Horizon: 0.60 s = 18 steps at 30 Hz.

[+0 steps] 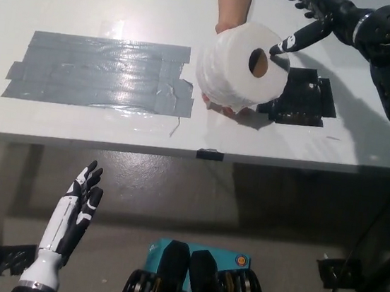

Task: A person hands over a roll of toilet paper to the robot , and the robot inserts its right thumb into the hole in the centre to grab the roll, and then places it on the balck area on the desk.

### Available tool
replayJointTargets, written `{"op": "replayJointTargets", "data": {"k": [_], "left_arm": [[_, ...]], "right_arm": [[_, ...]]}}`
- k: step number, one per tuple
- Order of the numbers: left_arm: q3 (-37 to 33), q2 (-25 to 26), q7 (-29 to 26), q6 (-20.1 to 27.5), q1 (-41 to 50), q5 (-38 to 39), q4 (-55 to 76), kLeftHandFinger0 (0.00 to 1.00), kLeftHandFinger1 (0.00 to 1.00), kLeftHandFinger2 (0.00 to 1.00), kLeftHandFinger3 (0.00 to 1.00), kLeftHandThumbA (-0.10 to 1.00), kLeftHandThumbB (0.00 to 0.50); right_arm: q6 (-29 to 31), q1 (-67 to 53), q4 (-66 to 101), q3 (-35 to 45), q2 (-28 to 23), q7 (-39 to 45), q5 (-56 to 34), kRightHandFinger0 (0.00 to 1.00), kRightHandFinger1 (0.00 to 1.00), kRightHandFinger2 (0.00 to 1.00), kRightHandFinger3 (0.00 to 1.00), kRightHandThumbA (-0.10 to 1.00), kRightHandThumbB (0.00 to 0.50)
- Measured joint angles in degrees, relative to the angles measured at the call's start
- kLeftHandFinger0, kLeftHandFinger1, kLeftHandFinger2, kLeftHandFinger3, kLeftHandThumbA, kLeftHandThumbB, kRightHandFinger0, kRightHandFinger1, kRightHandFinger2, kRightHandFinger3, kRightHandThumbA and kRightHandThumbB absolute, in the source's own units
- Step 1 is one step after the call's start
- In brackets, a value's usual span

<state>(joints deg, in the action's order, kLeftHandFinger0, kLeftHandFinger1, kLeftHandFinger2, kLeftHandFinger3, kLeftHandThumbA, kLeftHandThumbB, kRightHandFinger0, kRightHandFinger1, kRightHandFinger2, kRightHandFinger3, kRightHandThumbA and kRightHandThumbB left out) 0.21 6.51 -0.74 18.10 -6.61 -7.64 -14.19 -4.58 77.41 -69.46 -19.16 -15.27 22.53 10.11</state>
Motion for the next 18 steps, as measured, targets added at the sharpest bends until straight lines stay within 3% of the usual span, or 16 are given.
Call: {"op": "replayJointTargets", "data": {"k": [7,15,18], "left_arm": [[0.0,0.0,0.0,0.0,0.0,0.0,0.0,1.0,1.0,1.0,1.0,0.91,0.118],[0.0,0.0,0.0,0.0,0.0,-0.2,0.0,1.0,1.0,1.0,1.0,0.92,0.128],[0.0,0.0,0.0,0.0,-0.2,-0.2,0.0,1.0,1.0,1.0,1.0,0.91,0.11]], "right_arm": [[-0.2,0.0,0.0,0.3,-0.7,1.7,0.4,1.0,1.0,1.0,1.0,0.91,0.5],[-0.2,0.0,-0.7,0.9,-0.2,3.0,0.5,1.0,1.0,1.0,1.0,0.93,0.5],[0.0,0.0,-1.5,0.9,0.2,3.4,0.6,1.0,1.0,1.0,1.0,0.92,0.5]]}}
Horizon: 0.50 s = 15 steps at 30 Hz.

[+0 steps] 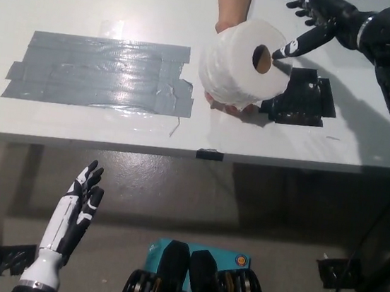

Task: A person hands over a roll of toilet paper to the robot , and the robot inserts its right thumb into the hole in the centre to grab the roll, and then places it on the balck area on the desk.

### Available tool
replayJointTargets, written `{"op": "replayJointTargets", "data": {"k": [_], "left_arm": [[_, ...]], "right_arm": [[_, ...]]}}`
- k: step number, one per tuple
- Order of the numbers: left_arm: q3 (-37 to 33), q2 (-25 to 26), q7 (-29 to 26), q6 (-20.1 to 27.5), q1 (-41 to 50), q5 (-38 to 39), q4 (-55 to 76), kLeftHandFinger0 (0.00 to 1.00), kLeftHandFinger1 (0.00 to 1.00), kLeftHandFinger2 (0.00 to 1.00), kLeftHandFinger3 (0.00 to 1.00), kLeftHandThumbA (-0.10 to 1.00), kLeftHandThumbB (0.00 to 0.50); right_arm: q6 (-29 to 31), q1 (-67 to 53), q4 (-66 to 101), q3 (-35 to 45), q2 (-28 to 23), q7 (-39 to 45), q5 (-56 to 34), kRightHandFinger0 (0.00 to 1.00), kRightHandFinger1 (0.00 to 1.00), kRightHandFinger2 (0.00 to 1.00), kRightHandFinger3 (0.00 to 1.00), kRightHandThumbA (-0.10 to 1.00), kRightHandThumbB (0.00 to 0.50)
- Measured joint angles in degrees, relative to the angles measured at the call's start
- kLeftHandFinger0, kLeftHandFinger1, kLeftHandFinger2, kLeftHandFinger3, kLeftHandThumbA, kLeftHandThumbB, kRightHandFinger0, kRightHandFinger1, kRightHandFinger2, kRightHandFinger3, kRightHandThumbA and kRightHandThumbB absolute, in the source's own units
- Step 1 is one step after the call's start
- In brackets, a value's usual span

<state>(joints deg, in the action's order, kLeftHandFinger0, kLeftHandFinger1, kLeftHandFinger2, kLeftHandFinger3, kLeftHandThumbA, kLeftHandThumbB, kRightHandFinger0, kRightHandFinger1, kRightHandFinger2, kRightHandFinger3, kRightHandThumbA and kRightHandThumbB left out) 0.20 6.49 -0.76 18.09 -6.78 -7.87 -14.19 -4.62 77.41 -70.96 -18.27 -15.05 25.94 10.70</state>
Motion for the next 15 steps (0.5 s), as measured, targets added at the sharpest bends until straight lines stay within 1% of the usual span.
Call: {"op": "replayJointTargets", "data": {"k": [13,15], "left_arm": [[0.0,0.0,0.0,0.0,-0.5,0.0,0.0,1.0,1.0,1.0,1.0,0.9,0.092],[0.0,0.0,0.0,0.0,-0.5,0.0,0.0,1.0,1.0,1.0,1.0,0.9,0.102]], "right_arm": [[0.1,0.0,-1.7,0.4,1.7,0.1,0.2,1.0,1.0,1.0,1.0,0.9,0.5],[0.1,0.0,-1.8,0.4,1.7,0.1,0.2,1.0,1.0,1.0,1.0,0.91,0.499]]}}
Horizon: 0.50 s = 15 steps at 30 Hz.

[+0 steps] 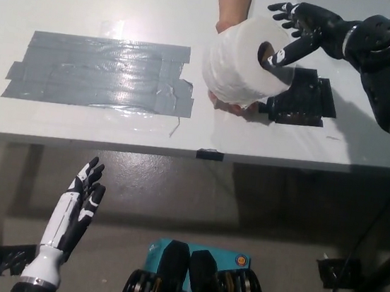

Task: A person hands over a roll of toilet paper to the robot , and the robot inserts its right thumb into the hole in the centre to grab the roll, and then places it on the balck area on the desk.

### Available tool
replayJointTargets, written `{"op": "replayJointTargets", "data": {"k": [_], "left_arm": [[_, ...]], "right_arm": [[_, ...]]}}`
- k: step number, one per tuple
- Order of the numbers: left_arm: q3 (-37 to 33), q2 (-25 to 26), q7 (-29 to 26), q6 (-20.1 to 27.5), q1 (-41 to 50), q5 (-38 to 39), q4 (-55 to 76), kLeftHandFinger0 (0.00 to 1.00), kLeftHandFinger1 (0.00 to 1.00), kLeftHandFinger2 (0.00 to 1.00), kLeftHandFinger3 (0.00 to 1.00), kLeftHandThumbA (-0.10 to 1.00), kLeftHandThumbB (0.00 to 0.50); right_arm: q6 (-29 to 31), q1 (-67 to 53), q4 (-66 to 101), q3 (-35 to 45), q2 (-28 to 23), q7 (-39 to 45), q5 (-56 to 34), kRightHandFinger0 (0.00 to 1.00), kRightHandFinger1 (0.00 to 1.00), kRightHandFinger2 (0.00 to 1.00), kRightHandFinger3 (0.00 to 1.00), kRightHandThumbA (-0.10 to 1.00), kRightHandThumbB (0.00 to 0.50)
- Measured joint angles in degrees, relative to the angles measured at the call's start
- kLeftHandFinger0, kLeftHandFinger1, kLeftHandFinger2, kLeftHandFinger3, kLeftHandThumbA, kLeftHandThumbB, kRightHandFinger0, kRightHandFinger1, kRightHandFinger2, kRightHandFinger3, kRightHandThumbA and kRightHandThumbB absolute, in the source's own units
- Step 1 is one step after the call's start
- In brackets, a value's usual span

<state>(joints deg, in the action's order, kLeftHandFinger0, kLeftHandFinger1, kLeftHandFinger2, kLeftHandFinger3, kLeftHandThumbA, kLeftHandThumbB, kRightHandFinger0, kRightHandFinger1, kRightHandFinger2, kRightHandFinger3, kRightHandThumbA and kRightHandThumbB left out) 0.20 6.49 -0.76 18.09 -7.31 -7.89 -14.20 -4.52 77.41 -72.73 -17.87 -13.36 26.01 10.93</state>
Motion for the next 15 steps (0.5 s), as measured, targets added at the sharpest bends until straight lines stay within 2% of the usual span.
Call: {"op": "replayJointTargets", "data": {"k": [5,6,9,12,14,15], "left_arm": [[0.0,0.0,0.0,0.0,0.0,0.0,0.0,1.0,1.0,1.0,1.0,0.91,0.101],[0.0,0.0,0.0,0.0,0.0,0.0,0.0,1.0,1.0,1.0,1.0,0.91,0.099],[0.0,0.0,0.0,0.0,0.0,0.0,0.0,1.0,1.0,1.0,1.0,0.9,0.096],[0.0,0.0,0.0,0.0,0.0,0.0,0.0,1.0,1.0,1.0,1.0,0.89,0.098],[0.0,0.0,0.0,0.0,0.0,0.0,0.0,1.0,1.0,1.0,1.0,0.9,0.098],[0.0,0.0,0.0,0.0,0.0,0.0,0.0,1.0,1.0,1.0,1.0,0.92,0.103]], "right_arm": [[0.1,0.0,0.0,-0.1,0.0,-0.3,0.5,1.0,1.0,1.0,1.0,0.93,0.483],[0.2,0.0,0.0,-0.1,0.0,-0.4,0.7,1.0,1.0,1.0,1.0,0.94,0.499],[0.5,0.0,0.0,-0.5,0.0,-1.1,1.5,1.0,1.0,1.0,1.0,0.93,0.498],[0.5,0.0,0.0,-0.6,0.0,-1.6,1.9,1.0,1.0,1.0,1.0,0.94,0.465],[1.5,0.0,0.0,-1.0,0.0,-3.2,2.8,1.0,1.0,1.0,1.0,0.92,0.478],[1.6,0.0,0.0,-1.0,0.0,-3.4,2.9,1.0,1.0,1.0,1.0,0.91,0.461]]}}
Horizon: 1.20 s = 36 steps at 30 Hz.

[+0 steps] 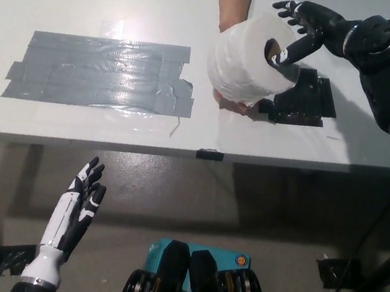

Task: A person hands over a roll of toilet paper to the robot , and the robot inserts its right thumb into the hole in the centre to grab the roll, and then places it on the balck area on the desk.

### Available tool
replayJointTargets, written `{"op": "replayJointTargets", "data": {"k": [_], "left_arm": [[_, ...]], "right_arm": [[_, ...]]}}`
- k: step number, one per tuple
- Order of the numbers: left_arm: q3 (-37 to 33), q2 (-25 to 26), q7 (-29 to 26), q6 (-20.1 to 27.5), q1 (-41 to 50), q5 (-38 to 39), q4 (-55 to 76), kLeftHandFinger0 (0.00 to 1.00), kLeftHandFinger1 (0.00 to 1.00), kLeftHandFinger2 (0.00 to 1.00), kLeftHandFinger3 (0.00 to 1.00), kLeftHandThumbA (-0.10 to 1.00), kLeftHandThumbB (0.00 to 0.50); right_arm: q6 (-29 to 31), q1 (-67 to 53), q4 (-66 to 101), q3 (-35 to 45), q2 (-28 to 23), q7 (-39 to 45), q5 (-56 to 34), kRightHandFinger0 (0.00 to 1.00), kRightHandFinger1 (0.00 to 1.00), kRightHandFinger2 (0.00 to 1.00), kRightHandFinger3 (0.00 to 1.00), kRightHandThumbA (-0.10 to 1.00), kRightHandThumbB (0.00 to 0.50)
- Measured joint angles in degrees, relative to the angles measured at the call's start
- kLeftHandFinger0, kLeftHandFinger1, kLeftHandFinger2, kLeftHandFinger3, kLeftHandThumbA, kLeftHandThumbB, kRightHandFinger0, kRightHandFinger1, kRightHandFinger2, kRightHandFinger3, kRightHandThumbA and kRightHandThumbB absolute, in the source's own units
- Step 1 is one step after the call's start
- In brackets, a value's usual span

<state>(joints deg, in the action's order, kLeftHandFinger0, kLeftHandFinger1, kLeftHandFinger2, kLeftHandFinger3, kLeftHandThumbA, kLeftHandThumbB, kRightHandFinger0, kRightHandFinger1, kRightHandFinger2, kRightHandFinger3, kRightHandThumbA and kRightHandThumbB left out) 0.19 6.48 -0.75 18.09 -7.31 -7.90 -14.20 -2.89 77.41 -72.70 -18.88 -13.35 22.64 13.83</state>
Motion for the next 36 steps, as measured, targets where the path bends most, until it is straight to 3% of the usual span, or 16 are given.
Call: {"op": "replayJointTargets", "data": {"k": [4,6,10,14,17,19,22,23,25,30,33,36], "left_arm": [[0.0,0.0,0.0,0.0,0.0,-0.1,0.0,1.0,1.0,1.0,1.0,0.92,0.1],[-0.1,0.0,0.0,0.0,0.0,-0.2,0.0,1.0,1.0,1.0,1.0,0.91,0.085],[-0.1,0.0,0.0,0.0,0.0,-0.3,0.0,1.0,1.0,1.0,1.0,0.93,0.103],[-0.1,0.0,0.0,0.0,0.0,-0.4,0.0,1.0,1.0,1.0,1.0,0.93,0.101],[-0.2,0.0,0.0,0.0,0.0,-0.4,0.1,1.0,1.0,1.0,1.0,0.92,0.092],[-0.3,0.0,0.0,0.0,0.0,-0.4,0.1,1.0,1.0,1.0,1.0,0.92,0.095],[-0.3,0.0,0.0,0.0,0.0,-0.4,0.1,1.0,1.0,1.0,1.0,0.92,0.092],[-0.3,0.0,0.0,0.0,0.0,-0.5,0.1,1.0,1.0,1.0,1.0,0.92,0.101],[-0.3,0.0,0.0,0.0,0.0,-0.5,0.1,1.0,1.0,1.0,1.0,0.92,0.102],[-0.3,0.0,0.1,0.0,-0.2,-0.5,0.1,1.0,1.0,1.0,1.0,0.93,0.101],[-0.3,0.0,0.1,0.0,-0.3,-0.5,0.1,1.0,1.0,1.0,1.0,0.93,0.102],[-0.3,0.0,0.1,-0.1,-0.4,-0.4,0.1,1.0,1.0,1.0,1.0,0.92,0.111]], "right_arm": [[1.5,0.0,0.0,-0.5,0.6,-4.2,1.6,1.0,1.0,1.0,1.0,0.96,0.413],[1.8,0.0,0.1,-1.0,1.1,-6.0,2.5,1.0,1.0,1.0,1.0,0.93,0.379],[2.9,-0.1,0.1,-1.0,2.3,-9.6,3.3,1.0,1.0,1.0,1.0,0.84,0.313],[4.5,-0.2,0.1,-0.9,3.5,-13.6,3.6,1.0,1.0,1.0,1.0,0.78,0.35],[5.3,-0.2,-0.4,-0.9,4.2,-15.8,3.9,1.0,1.0,1.0,1.0,0.83,0.356],[5.7,-0.2,-0.9,-1.4,4.5,-16.7,4.5,1.0,1.0,1.0,1.0,0.76,0.361],[5.8,-0.2,-1.3,-2.2,4.7,-16.8,5.2,1.0,1.0,1.0,1.0,0.84,0.373],[5.8,-0.2,-1.5,-2.7,4.7,-16.7,5.4,1.0,1.0,1.0,1.0,0.84,0.416],[5.7,-0.1,-2.2,-4.4,4.7,-16.3,6.4,1.0,1.0,1.0,1.0,0.81,0.436],[4.5,0.0,-4.8,-7.0,4.7,-12.6,7.9,1.0,1.0,1.0,1.0,0.51,0.418],[3.6,0.4,-6.1,-7.6,4.7,-9.3,8.3,1.0,1.0,1.0,1.0,0.51,0.446],[2.8,1.3,-7.0,-8.9,4.7,-6.2,8.7,1.0,1.0,1.0,1.0,0.48,0.425]]}}
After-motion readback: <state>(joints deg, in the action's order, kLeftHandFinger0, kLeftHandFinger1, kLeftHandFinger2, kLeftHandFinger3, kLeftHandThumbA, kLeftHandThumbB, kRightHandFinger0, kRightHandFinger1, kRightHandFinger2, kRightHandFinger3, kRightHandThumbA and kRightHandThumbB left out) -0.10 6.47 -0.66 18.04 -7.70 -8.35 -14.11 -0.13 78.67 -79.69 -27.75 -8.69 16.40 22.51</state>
